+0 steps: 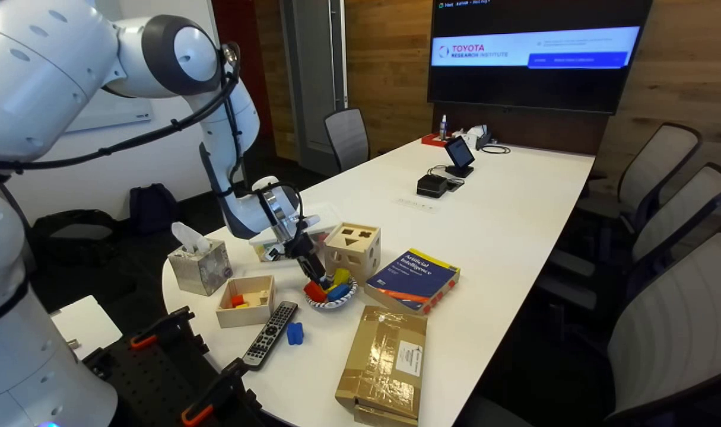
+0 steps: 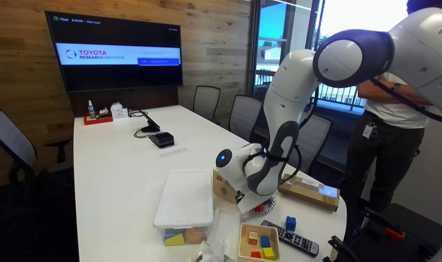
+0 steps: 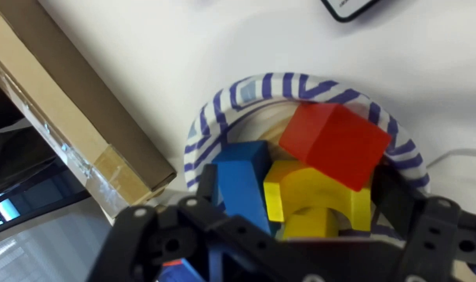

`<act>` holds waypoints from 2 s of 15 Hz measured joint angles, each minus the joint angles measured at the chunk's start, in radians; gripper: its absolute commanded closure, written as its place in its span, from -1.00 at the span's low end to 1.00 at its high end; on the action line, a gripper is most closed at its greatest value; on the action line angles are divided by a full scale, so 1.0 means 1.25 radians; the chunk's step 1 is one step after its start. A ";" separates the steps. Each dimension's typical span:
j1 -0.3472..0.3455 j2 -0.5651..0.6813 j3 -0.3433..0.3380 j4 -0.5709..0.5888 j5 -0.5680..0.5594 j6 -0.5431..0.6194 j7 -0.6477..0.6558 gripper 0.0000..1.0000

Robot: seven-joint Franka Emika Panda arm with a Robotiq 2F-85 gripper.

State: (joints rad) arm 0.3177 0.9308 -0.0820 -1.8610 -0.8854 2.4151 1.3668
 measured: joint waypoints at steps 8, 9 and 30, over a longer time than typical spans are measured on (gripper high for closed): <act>0.001 0.001 -0.002 0.004 0.000 0.000 0.000 -1.00; 0.001 0.001 -0.002 0.004 0.000 0.000 0.000 -1.00; -0.009 0.008 -0.005 0.011 0.002 0.000 0.000 0.94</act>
State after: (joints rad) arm 0.3061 0.9406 -0.0878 -1.8471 -0.8833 2.4155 1.3664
